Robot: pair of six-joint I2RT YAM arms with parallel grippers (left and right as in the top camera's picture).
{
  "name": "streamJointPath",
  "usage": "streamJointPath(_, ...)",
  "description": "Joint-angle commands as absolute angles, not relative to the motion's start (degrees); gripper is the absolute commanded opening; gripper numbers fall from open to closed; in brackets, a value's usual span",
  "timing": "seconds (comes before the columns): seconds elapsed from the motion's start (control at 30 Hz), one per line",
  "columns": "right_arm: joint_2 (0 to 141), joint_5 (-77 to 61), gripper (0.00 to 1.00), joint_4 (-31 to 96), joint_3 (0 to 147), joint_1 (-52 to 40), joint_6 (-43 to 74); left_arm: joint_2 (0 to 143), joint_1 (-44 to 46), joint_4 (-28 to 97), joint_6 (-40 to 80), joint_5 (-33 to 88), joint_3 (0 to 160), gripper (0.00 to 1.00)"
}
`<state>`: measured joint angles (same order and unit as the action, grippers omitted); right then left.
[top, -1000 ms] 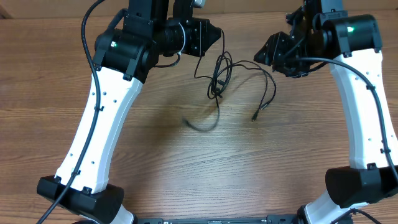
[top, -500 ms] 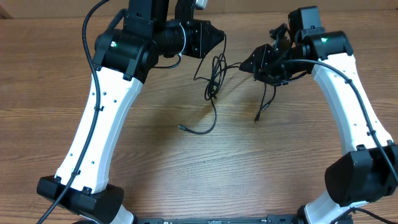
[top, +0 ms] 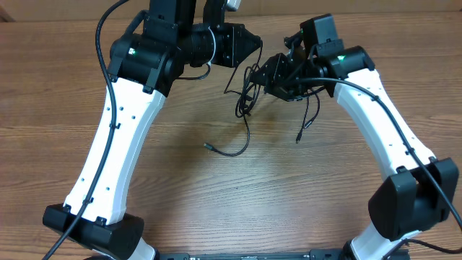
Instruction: Untangle cables
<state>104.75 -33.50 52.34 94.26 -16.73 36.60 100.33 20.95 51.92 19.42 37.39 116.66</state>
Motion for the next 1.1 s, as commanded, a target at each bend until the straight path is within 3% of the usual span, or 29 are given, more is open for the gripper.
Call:
streamJointPath(0.0,108.4,-32.2,0.43,50.8,94.0,-18.1,40.1,98.5,20.6,51.8,20.4,38.6,117.3,0.04)
streamJointPath(0.23,112.8,-31.6,0.36,47.4,94.0,-18.3,41.8,98.6,20.6,51.6,21.3,39.3,117.3,0.04)
streamJointPath(0.37,113.0,-29.3,0.05,50.3,94.0,-17.8,40.1,98.5,19.7,51.7,21.3,38.9,117.3,0.04)
streamJointPath(0.4,112.7,-27.9,0.04,52.0,94.0,-17.1,38.7,98.5,18.8,51.9,21.2,37.8,117.3,0.04)
streamJointPath(0.77,101.8,-19.1,0.04,62.8,94.1,-8.6,31.2,98.6,6.3,61.2,18.8,18.8,117.3,0.04)
streamJointPath(0.93,93.5,-19.9,0.04,63.2,94.2,-9.2,31.0,99.9,5.7,66.9,13.7,18.7,117.1,0.03)
streamJointPath(1.07,92.0,-22.8,0.04,63.4,94.2,-10.4,31.2,102.1,7.2,69.7,12.1,22.3,117.1,0.17)
